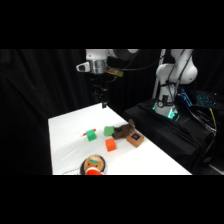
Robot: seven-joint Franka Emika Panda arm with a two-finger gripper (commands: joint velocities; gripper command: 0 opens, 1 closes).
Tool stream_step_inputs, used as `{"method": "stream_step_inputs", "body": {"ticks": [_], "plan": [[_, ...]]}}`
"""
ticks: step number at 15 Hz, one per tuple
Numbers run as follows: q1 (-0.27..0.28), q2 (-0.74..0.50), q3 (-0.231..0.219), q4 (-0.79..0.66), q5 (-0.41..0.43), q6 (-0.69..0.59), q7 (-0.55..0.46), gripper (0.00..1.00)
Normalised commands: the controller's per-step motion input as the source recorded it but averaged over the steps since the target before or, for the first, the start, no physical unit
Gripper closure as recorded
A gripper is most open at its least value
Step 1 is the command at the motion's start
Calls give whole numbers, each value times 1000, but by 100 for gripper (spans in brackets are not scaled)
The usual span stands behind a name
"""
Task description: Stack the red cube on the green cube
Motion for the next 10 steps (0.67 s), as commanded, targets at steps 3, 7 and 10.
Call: {"method": "stream_step_inputs", "body": {"ticks": [3,7,10], "plan": [[-12,-7,24,-4,6,-6,19,0],[12,-37,44,-45,5,34,92,0],[30,-11,54,-80,41,114,177,0]]}}
